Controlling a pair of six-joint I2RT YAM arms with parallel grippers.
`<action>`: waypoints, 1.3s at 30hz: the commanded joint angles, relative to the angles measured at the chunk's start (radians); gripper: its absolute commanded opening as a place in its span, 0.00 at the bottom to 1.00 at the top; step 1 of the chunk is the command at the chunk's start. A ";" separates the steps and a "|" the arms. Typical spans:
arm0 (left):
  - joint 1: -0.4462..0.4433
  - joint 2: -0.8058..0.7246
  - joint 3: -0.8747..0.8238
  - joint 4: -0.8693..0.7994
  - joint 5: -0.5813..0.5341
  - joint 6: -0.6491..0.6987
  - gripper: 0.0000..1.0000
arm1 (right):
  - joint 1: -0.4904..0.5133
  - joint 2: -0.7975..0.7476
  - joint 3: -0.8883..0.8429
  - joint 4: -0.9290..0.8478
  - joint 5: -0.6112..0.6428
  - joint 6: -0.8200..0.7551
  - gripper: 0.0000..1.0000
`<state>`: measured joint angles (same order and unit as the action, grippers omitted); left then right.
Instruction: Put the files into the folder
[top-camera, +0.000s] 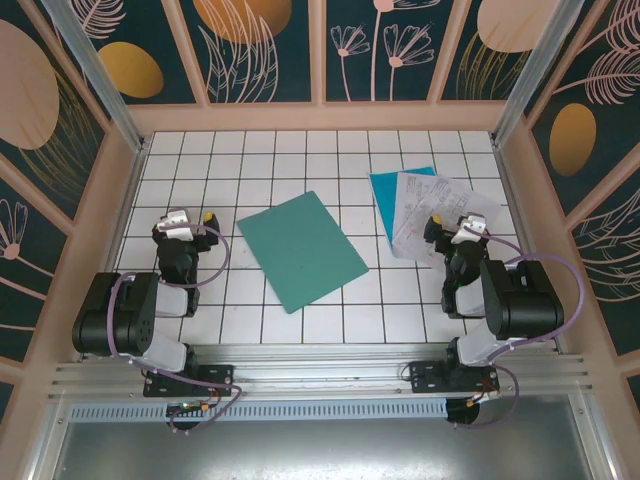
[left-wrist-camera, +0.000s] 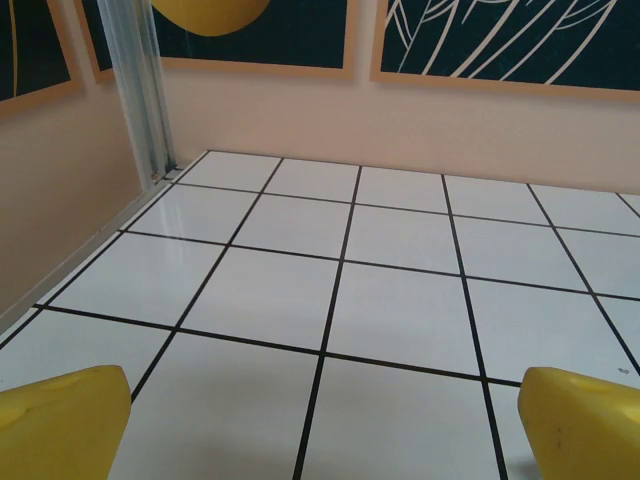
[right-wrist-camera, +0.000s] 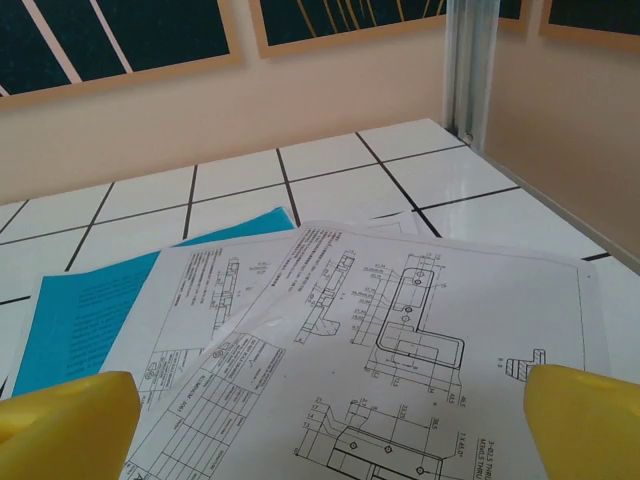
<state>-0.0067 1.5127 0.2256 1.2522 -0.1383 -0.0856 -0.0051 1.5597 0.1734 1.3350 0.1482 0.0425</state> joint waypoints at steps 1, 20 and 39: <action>-0.002 0.006 0.019 0.003 0.012 0.012 0.99 | -0.007 0.004 0.020 0.038 -0.019 0.000 0.99; -0.001 0.006 0.017 0.007 0.012 0.012 0.99 | -0.007 0.005 0.020 0.038 -0.018 -0.001 0.99; -0.010 -0.381 0.395 -0.601 -0.316 -0.365 0.99 | 0.200 -0.424 0.141 -0.230 0.412 -0.025 0.99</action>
<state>-0.0128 1.1709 0.4873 0.8677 -0.3305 -0.2344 0.1692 1.2427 0.1738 1.2987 0.4156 -0.0334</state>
